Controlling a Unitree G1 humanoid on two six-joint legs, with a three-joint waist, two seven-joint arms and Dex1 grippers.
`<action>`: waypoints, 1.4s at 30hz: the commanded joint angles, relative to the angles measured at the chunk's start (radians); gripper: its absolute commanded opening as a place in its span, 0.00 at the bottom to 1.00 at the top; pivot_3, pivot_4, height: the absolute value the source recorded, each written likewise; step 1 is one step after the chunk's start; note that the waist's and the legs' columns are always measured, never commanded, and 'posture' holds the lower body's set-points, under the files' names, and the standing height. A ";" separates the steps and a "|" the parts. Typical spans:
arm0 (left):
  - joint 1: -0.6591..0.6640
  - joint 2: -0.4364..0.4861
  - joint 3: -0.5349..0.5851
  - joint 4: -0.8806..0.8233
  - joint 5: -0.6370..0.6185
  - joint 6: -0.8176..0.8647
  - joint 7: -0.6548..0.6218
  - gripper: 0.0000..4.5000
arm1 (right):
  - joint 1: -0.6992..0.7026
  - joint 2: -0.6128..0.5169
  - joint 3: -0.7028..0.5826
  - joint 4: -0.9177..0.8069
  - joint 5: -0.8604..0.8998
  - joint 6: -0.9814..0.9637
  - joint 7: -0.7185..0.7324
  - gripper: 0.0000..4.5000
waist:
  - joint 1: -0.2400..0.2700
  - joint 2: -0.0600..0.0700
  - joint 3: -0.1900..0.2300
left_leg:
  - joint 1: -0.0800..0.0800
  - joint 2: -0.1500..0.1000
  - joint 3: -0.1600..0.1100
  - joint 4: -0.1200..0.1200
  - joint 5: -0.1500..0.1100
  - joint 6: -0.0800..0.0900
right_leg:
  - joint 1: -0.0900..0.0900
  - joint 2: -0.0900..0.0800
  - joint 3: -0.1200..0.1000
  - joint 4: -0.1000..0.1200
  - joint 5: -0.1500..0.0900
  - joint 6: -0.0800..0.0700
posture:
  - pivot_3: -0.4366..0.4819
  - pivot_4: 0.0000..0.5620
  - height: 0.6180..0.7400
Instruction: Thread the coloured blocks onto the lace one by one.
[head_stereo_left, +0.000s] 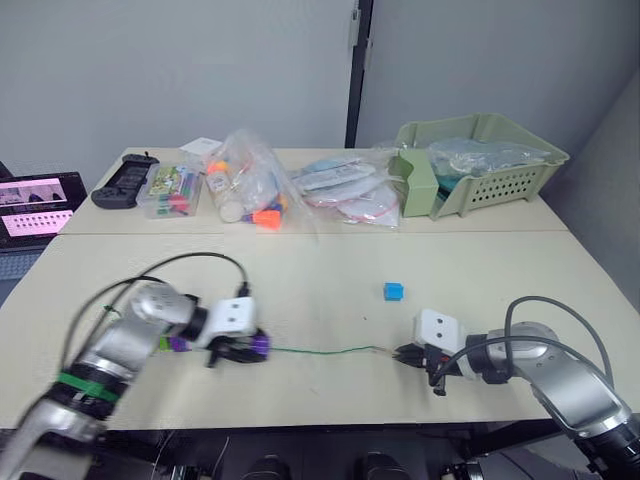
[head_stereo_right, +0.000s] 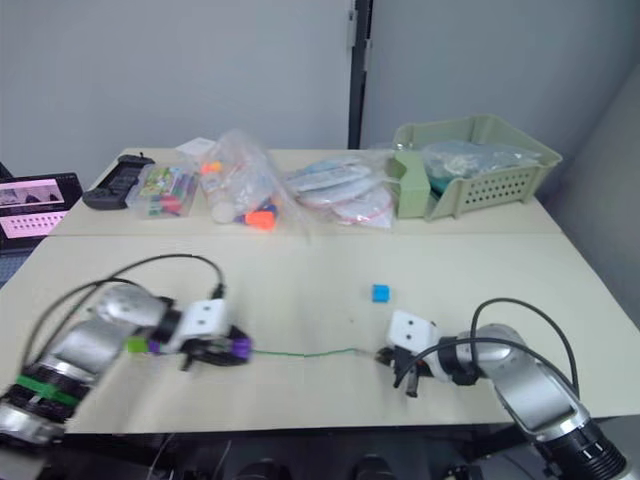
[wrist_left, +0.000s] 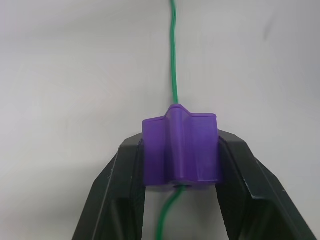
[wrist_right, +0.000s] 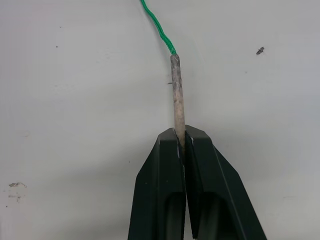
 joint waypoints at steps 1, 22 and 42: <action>0.021 0.076 0.010 0.134 0.046 -0.086 -0.060 0.30 | -0.007 -0.013 -0.014 -0.009 -0.007 -0.032 0.016 0.00 | 0.001 0.000 0.000 | 0.000 0.000 0.000 0.000 0.000 0.000 | 0.000 0.000 0.000 0.000 0.000 0.000 | 0.48 0.27 1.00; -0.031 0.081 0.085 0.072 -0.052 -0.109 -0.152 0.95 | -0.036 0.006 0.004 -0.016 -0.019 -0.026 0.041 0.00 | 0.012 0.001 0.000 | -0.005 0.002 0.003 0.001 0.000 0.000 | -0.003 0.000 -0.001 0.000 0.000 0.000 | 0.48 0.27 1.00; -0.076 -0.458 -0.138 -0.152 0.031 0.128 0.219 0.95 | -0.157 0.096 0.121 -0.030 -0.066 0.042 0.025 0.00 | 0.015 0.000 0.000 | -0.005 -0.002 0.000 0.003 0.000 0.000 | -0.002 0.000 0.000 0.001 0.000 0.000 | 0.48 0.27 1.00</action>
